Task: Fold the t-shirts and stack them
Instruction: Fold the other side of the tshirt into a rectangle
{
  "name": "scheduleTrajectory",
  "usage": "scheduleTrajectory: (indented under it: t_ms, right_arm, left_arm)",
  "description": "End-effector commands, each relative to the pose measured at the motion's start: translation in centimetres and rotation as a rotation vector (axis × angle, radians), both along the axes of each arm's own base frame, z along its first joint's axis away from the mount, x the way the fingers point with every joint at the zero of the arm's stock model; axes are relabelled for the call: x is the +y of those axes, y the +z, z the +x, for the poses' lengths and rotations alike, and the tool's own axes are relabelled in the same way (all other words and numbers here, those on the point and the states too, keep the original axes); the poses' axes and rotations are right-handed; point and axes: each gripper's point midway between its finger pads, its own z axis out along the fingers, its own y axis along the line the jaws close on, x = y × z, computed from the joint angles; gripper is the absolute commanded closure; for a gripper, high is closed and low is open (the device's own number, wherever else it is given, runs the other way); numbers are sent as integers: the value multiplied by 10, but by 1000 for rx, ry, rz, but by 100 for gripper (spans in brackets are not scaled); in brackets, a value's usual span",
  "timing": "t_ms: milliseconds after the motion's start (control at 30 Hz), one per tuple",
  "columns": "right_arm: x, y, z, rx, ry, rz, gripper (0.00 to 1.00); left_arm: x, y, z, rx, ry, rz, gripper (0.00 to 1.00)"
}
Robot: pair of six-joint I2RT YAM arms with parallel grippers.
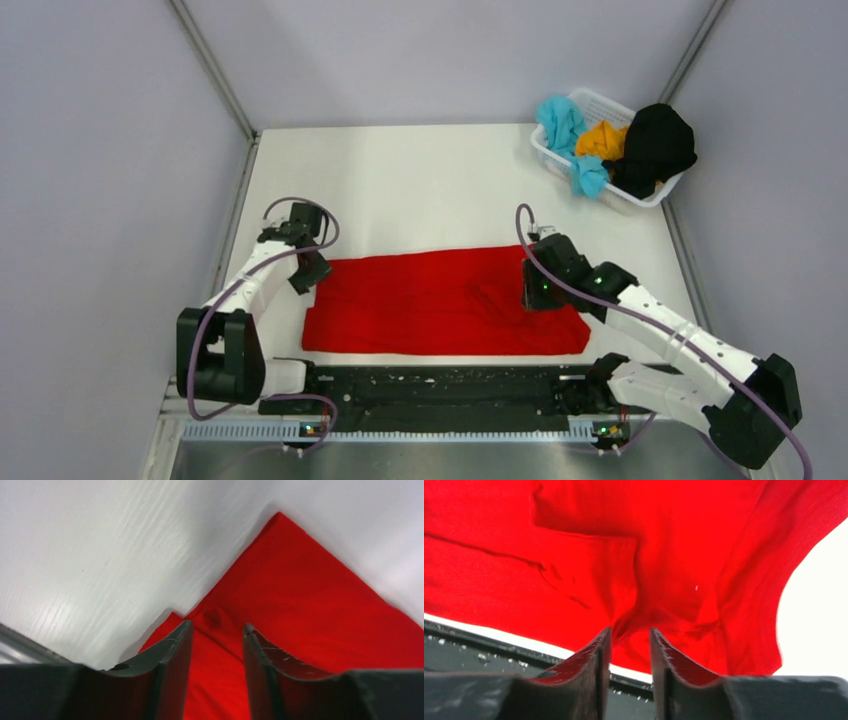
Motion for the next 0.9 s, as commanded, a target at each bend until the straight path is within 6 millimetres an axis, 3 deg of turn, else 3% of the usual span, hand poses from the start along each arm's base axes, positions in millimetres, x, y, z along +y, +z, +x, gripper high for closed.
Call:
scheduleTrajectory:
  t_ms: [0, 100, 133, 200, 233, 367, 433, 500, 567, 733, 867]
  right_arm:
    - [5, -9, -53, 205, 71, 60, 56]
    - [5, 6, -71, 245, 132, 87, 40]
    - [6, 13, -69, 223, 140, 100, 32]
    - [8, 23, -59, 155, 141, 112, 10]
    - [8, 27, -51, 117, 121, 109, 3]
    - [9, 25, -12, -6, -38, 118, 1]
    - [32, 27, 10, -66, -28, 211, 1]
    - [43, 20, 22, -60, -43, 252, 1]
    - [37, 3, 30, -9, -111, 230, 1]
    - [8, -46, 43, 118, -306, 259, 1]
    - [1, -74, 55, 169, -358, 296, 1]
  left_arm:
    - [19, 8, -20, 36, 96, 90, 42]
    - [25, 27, -23, 19, 124, 118, 22]
    - [25, 33, -22, 2, 125, 118, 14]
    - [18, 47, -11, -60, 96, 79, 6]
    - [11, 51, -5, -91, 68, 44, 2]
    - [-37, 57, 26, -213, -90, -175, 1]
    - [-60, 52, 38, -230, -152, -239, 1]
    - [-82, 43, 42, -198, -212, -260, 1]
    - [-99, 30, 45, -145, -263, -270, 1]
    - [-122, -8, 41, -22, -306, -327, 1]
    - [-117, -28, 28, 37, -296, -309, 1]
